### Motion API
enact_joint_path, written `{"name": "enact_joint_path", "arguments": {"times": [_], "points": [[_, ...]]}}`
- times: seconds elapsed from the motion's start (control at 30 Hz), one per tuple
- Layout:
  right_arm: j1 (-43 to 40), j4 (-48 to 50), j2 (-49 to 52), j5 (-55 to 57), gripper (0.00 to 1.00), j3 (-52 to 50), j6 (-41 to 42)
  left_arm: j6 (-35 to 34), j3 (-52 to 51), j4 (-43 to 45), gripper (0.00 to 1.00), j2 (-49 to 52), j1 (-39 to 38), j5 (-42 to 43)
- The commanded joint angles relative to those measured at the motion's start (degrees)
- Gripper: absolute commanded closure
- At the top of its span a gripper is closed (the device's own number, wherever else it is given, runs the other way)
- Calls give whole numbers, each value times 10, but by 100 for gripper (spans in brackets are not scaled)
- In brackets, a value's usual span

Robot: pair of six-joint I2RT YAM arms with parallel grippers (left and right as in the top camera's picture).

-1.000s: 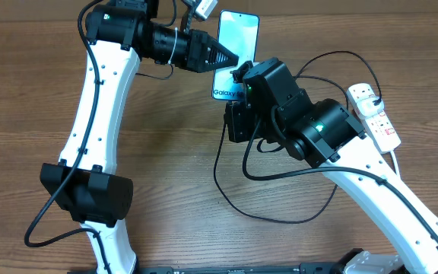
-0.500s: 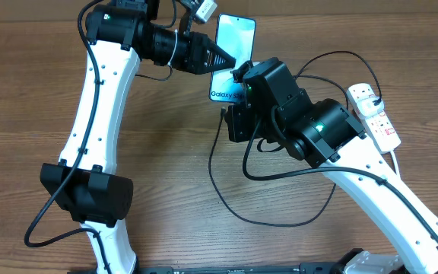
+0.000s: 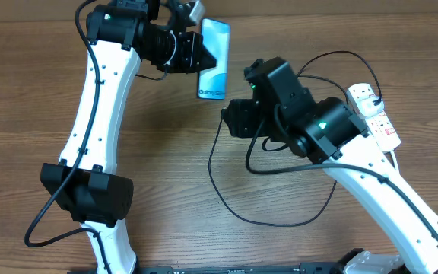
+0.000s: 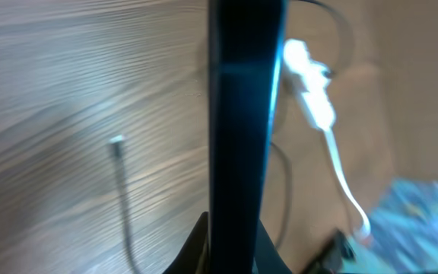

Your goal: Plug charger to phone and switch on socket

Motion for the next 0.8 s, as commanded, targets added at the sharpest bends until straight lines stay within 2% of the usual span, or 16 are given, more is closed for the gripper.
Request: {"name": "enact_joint_path", "arguments": {"times": [0.0,0.1,0.2,0.3,0.33,0.43,0.57,0.63,0.77], "points": [[-33,-4,26,-57,42,25,29,-102,3,-4,96,-2,4,-138],[-56,-47,68,-81,41,76,18,-161,3,-20,96,-2,5,-211],[-61,-119,134,-70,37,179,-9,-210,3,-37,96,-2,6,-274],[-60,-198,221,-27,36,303,-9,-230,3,-44,96,-2,11,-290],[-60,-241,278,-14,33,374,-9,-230,3,-45,96,-2,15,-289],[-65,-278,365,-15,30,455,-2,-235,3,-56,96,-2,16,-290],[-65,-252,426,-14,15,465,27,-236,3,-68,96,-2,22,-291],[-64,-230,447,-14,0,465,43,-236,3,-75,96,-2,28,-291],[-60,-183,476,-14,2,456,51,-233,3,-90,96,-2,44,-291]]}}
